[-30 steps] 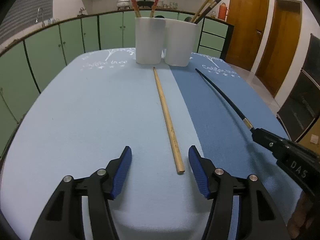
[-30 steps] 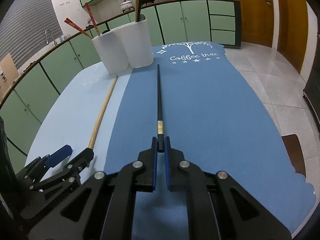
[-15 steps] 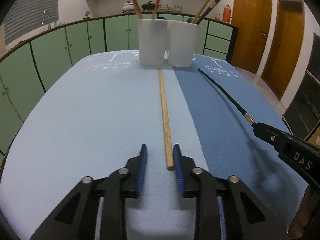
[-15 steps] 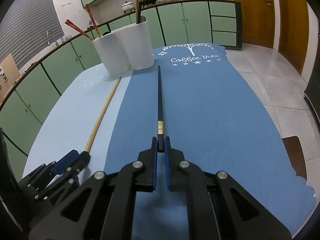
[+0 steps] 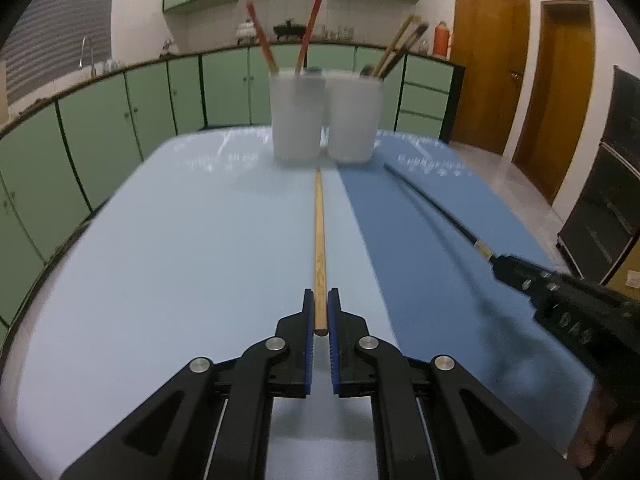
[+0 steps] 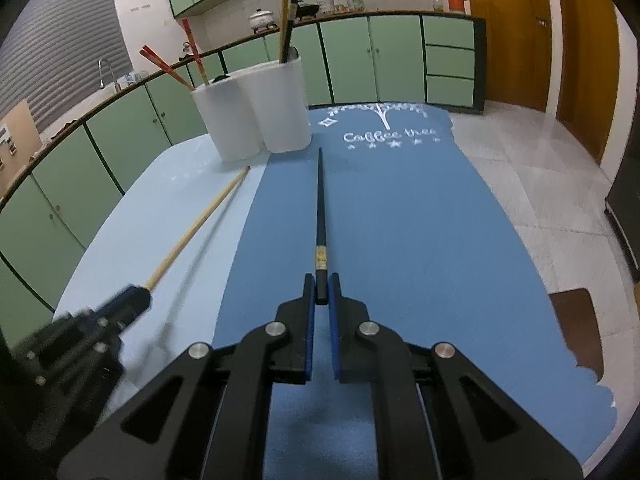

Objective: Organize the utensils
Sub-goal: 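Lift both chopsticks and carry them over the white holder, then lower both chopsticks into the holder and open both tools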

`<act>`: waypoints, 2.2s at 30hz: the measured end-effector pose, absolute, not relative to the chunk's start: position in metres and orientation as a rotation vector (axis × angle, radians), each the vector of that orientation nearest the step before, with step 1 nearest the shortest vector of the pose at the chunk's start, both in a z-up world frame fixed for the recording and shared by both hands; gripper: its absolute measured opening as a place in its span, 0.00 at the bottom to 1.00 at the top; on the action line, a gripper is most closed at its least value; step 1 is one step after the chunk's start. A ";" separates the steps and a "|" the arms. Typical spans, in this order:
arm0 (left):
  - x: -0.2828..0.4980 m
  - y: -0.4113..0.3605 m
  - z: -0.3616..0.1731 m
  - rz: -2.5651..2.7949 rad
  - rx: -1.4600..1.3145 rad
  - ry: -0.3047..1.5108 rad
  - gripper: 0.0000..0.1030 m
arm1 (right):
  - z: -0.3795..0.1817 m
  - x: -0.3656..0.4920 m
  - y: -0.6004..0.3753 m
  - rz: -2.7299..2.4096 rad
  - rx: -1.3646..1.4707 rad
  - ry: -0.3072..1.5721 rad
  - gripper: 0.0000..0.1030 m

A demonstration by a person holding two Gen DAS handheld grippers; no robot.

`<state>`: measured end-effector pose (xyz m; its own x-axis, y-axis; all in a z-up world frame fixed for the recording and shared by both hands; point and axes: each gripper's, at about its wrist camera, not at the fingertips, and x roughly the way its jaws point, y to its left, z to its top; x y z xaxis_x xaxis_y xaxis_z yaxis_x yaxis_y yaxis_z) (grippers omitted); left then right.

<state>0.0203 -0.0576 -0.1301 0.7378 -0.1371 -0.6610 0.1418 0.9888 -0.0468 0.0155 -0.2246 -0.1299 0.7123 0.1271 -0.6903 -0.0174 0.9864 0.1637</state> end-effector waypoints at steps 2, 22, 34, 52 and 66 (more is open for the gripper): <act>0.019 -0.057 -0.119 -0.158 0.011 0.698 0.06 | -0.124 0.015 -0.225 0.082 0.137 0.763 0.05; 0.036 -0.044 -0.007 -0.232 -0.015 0.488 0.06 | -0.016 0.033 -0.238 0.141 0.079 0.594 0.06; 0.061 -0.035 0.029 -0.289 -0.039 0.475 0.06 | 0.035 0.068 -0.232 0.279 0.089 0.618 0.06; 0.058 -0.011 0.094 -0.300 -0.032 0.331 0.06 | 0.105 0.095 -0.226 0.390 0.000 0.555 0.05; 0.075 -0.004 0.175 -0.252 0.019 0.127 0.06 | 0.176 0.136 -0.225 0.399 -0.033 0.431 0.05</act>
